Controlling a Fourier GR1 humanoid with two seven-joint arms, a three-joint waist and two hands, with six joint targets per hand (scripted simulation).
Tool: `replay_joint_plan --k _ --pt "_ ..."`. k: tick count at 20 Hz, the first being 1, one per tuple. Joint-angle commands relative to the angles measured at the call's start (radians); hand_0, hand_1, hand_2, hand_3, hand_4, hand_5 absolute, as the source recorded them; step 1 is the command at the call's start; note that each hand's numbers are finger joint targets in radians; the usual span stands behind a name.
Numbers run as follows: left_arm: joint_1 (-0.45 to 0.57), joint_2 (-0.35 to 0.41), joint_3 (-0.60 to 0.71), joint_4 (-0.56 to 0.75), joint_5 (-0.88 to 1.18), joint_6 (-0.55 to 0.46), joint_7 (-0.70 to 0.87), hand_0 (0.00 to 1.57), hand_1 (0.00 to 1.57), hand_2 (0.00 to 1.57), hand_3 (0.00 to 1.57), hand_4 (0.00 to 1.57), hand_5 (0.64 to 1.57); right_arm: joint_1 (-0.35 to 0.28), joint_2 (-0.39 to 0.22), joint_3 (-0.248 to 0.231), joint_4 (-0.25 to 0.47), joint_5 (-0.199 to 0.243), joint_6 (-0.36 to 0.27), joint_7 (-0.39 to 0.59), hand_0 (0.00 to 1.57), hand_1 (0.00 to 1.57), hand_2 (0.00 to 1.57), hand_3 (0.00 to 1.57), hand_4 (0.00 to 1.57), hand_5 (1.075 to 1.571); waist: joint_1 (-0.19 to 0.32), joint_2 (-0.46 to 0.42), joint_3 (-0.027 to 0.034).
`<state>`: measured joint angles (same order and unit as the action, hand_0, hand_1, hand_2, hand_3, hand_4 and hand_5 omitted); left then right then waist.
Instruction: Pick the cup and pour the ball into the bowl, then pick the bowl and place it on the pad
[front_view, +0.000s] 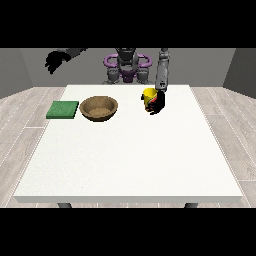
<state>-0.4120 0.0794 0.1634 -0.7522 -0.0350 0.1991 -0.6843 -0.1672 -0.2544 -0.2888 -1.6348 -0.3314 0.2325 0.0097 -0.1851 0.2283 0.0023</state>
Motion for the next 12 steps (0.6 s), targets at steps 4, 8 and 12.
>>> replay_joint_plan --k 4,8,12 --pt "-0.054 -0.017 -0.02 0.092 -0.064 0.117 0.006 1.29 1.29 1.57 1.57 1.39 1.447 -0.079 -0.121 -0.115 0.056 -0.107 0.029 0.091 0.0 0.0 0.0 0.15 0.63 1.565 0.014 -0.02 -0.0024" --pt "-0.05 -0.037 -0.126 0.035 -0.18 0.213 0.156 1.27 1.27 1.57 1.57 1.4 1.432 0.033 -0.08 -0.081 0.173 -0.03 0.073 0.005 0.0 0.0 0.0 0.29 0.64 1.567 0.062 -0.153 -0.0012" --pt "-0.144 -0.044 -0.232 0.062 -0.355 0.377 0.345 1.3 1.3 1.57 1.57 1.4 1.488 -0.004 -0.111 -0.081 0.197 -0.074 0.069 0.109 0.0 0.0 0.0 0.28 0.64 1.564 0.033 -0.235 0.0002"
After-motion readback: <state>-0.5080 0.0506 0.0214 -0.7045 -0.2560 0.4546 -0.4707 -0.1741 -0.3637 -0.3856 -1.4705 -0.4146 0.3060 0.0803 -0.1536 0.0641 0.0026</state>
